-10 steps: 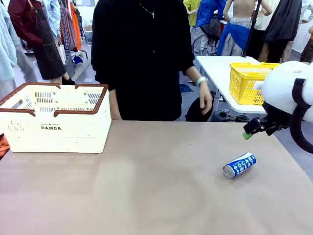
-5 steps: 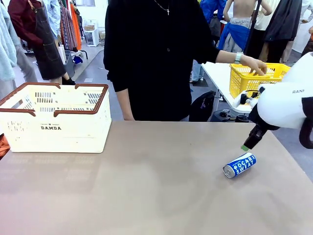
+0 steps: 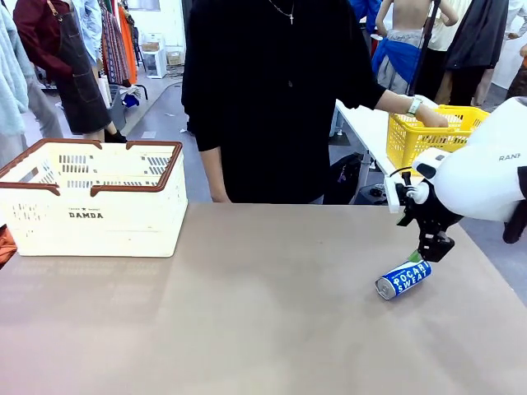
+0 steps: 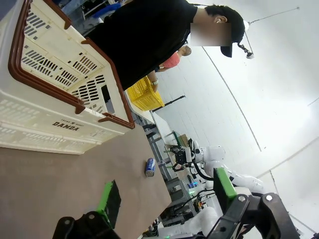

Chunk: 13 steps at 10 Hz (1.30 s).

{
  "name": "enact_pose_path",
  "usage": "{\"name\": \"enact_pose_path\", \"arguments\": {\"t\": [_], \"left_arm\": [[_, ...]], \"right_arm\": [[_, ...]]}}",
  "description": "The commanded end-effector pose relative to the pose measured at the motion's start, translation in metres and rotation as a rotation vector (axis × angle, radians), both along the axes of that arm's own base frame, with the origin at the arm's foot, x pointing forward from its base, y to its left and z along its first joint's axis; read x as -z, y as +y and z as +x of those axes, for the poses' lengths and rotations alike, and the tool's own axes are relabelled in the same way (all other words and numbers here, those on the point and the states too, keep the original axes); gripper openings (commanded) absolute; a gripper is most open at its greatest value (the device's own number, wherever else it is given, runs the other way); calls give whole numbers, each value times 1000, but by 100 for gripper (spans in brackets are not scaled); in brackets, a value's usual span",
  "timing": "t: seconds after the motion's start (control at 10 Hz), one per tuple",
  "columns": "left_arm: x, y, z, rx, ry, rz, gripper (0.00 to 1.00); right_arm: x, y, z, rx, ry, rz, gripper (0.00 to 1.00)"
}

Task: Place the drinks into the Shopping basket.
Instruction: Pick up one drink and place it into the Shopping basket.

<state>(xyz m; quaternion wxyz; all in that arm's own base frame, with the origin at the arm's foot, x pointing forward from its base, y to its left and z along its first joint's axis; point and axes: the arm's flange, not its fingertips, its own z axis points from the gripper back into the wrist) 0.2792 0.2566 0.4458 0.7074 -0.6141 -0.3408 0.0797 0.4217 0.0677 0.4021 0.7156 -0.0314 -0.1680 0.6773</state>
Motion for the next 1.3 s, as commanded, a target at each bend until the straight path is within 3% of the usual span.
{"name": "enact_pose_path", "arguments": {"t": [0.0, 0.1, 0.3, 0.6, 0.8, 1.2], "left_arm": [[-3, 0, -2, 0, -7, -14, 100], [-3, 0, -2, 0, -7, -14, 100], [-3, 0, -2, 0, -7, -14, 100], [-3, 0, -2, 0, -7, -14, 100], [-3, 0, -2, 0, -7, -14, 100], [-3, 0, -2, 0, -7, -14, 100]], "right_arm": [[0, 4, -2, -26, 13, -21, 100], [0, 0, 0, 0, 0, 0, 100], [32, -9, 17, -139, 77, -106, 100], [61, -12, 25, -204, 50, -180, 100], [91, -12, 35, -243, 103, -181, 100], [101, -14, 38, -254, 106, -136, 100]]}}
